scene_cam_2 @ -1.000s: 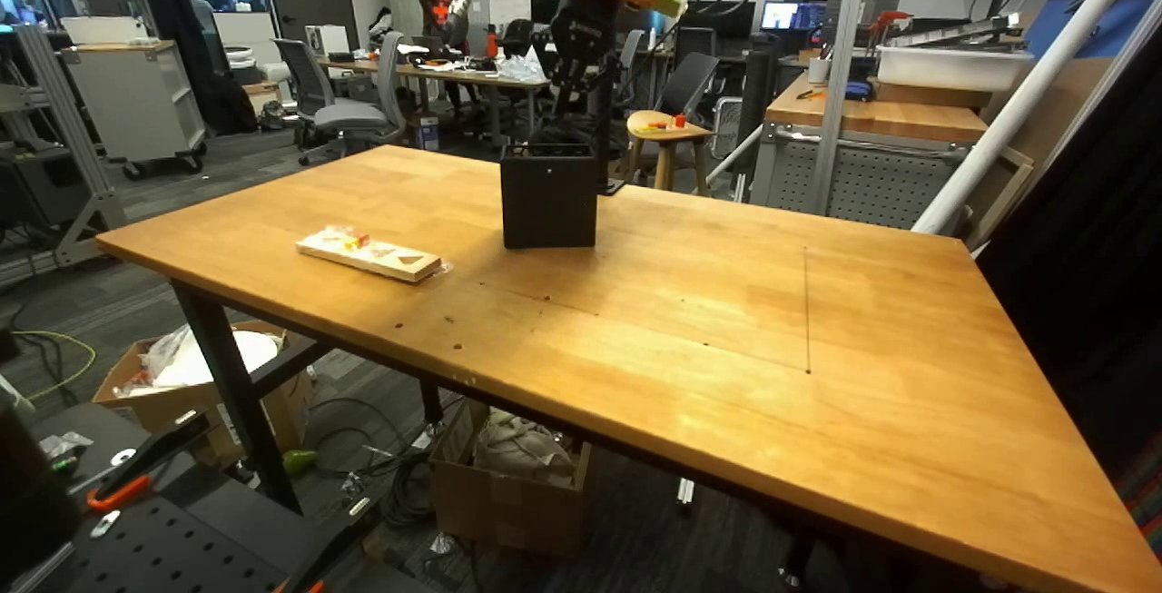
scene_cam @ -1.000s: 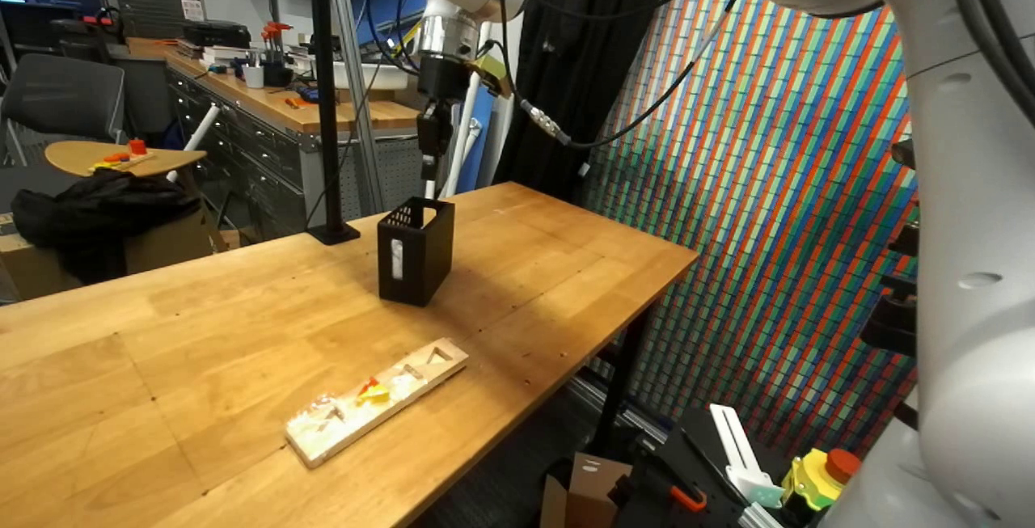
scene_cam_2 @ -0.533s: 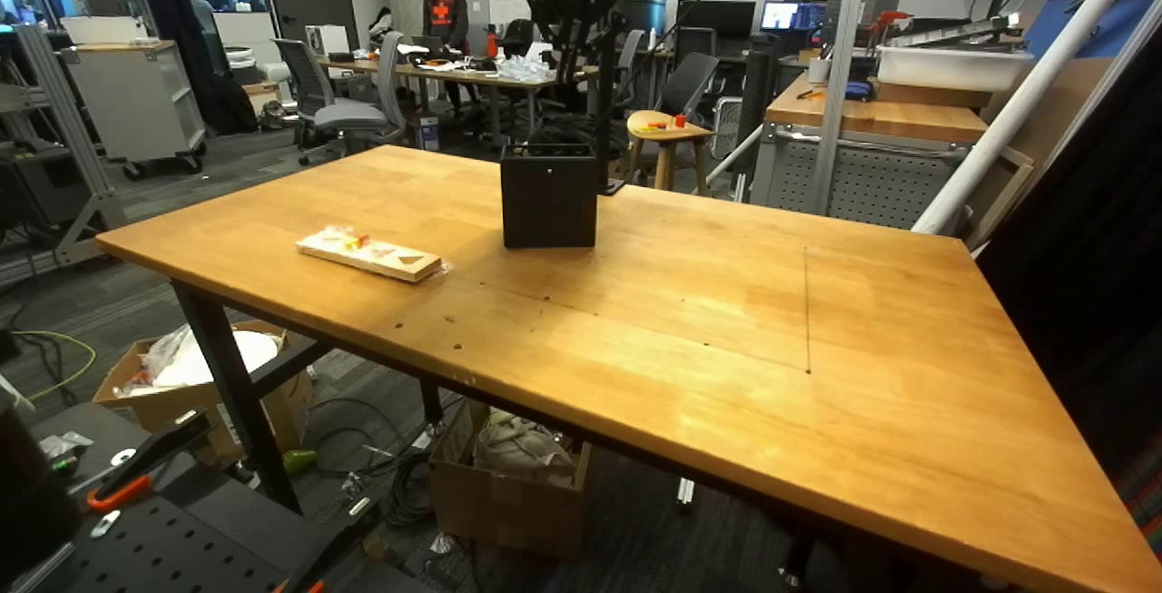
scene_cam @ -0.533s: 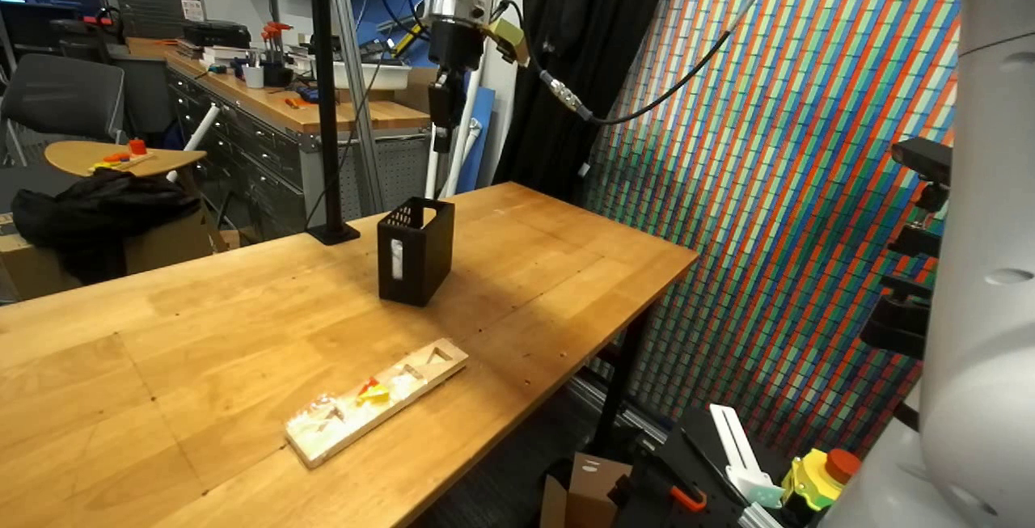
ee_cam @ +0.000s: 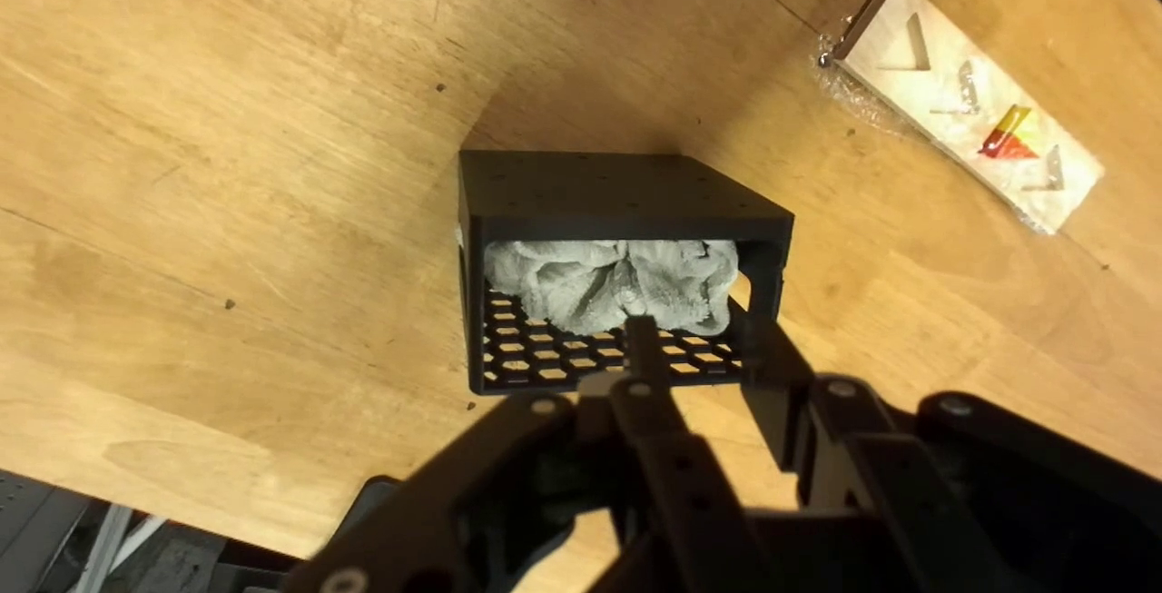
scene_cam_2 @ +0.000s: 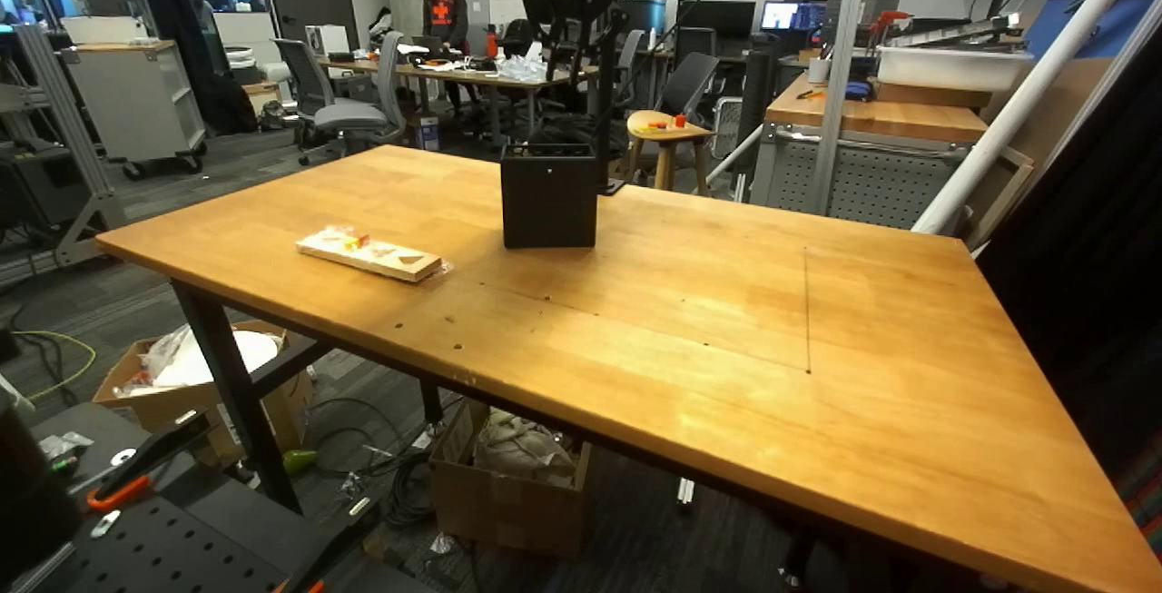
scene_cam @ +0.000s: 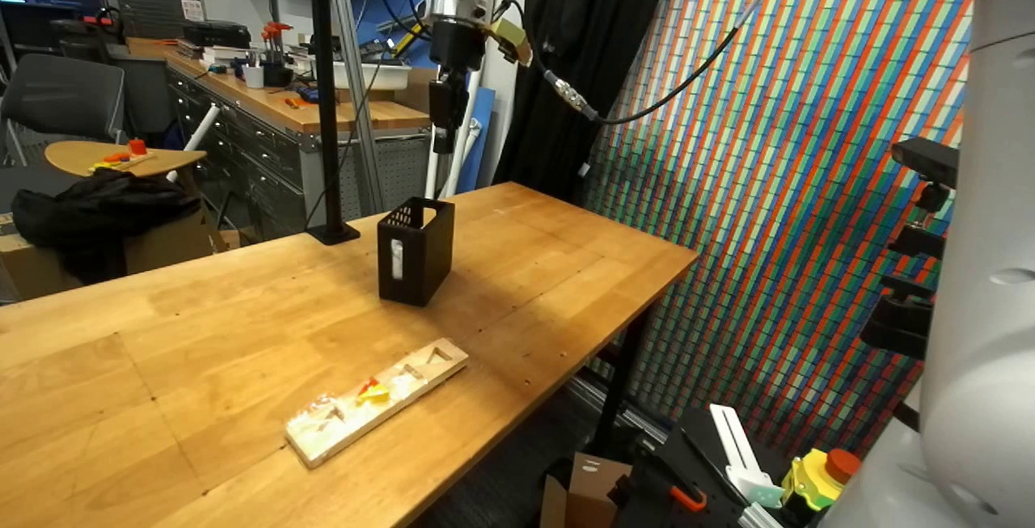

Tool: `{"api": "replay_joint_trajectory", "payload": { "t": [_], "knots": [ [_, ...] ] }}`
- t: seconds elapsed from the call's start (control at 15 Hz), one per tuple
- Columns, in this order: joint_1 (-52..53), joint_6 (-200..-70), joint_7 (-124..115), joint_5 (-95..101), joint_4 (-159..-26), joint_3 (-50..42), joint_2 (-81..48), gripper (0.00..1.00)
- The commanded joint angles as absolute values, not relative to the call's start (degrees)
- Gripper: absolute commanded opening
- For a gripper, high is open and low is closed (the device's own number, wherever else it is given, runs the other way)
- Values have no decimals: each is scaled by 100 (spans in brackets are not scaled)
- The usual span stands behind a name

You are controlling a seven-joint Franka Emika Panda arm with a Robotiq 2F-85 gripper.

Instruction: Put the towel into the box.

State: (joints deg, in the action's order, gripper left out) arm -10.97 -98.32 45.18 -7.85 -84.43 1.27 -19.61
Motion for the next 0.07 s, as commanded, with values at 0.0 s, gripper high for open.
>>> {"api": "replay_joint_trajectory", "payload": {
  "t": [0.0],
  "knots": [
    [-1046, -9804, 4529, -804, -8417, 63, -1967, 31]
  ]
}}
